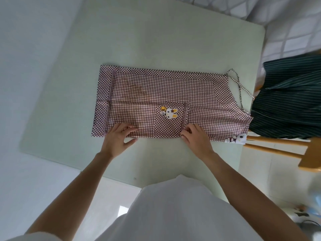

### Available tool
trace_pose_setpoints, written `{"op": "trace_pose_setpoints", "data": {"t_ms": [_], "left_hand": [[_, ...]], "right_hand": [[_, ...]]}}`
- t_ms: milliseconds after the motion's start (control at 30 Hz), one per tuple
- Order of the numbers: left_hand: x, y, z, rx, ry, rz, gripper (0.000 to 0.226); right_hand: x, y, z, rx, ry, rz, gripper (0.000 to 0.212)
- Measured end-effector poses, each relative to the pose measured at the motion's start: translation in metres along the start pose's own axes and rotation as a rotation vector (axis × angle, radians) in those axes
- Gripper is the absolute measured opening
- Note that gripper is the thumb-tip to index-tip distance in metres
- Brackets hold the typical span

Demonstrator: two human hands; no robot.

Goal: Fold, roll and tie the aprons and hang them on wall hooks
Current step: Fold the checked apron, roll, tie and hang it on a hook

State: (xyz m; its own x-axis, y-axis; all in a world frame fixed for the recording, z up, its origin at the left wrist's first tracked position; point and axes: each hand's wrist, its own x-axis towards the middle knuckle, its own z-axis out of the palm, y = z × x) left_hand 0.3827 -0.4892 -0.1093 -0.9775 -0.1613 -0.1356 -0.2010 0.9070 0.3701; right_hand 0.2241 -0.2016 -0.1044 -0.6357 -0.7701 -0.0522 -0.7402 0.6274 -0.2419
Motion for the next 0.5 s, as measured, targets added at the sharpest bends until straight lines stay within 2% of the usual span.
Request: {"op": "trace_pose_setpoints", "data": {"t_ms": [100,167,267,400,500], "left_hand": [[0.0,-0.001,0.002,0.006,0.038,0.021,0.04],[0.0,-0.001,0.003,-0.018,0.101,0.019,0.025],[-0.002,-0.005,-0.002,-0.071,0.16,-0.07,0.015],[-0.017,-0.014,-0.02,-0.07,0.107,-0.145,0.04],[-0.015,-0.016,-0.043,-0.048,0.114,-0.195,0.035]], "right_hand": [[0.003,-0.004,-0.008,0.08,0.082,0.074,0.011],[0.004,-0.007,-0.017,0.117,0.11,0.094,0.017],[-0.004,-0.012,-0.024,0.181,0.099,0.073,0.028],[-0.013,-0.015,-0.028,0.16,0.107,-0.019,0.042],[-0.001,-0.013,-0.039,0.115,0.145,-0.074,0.036]]}}
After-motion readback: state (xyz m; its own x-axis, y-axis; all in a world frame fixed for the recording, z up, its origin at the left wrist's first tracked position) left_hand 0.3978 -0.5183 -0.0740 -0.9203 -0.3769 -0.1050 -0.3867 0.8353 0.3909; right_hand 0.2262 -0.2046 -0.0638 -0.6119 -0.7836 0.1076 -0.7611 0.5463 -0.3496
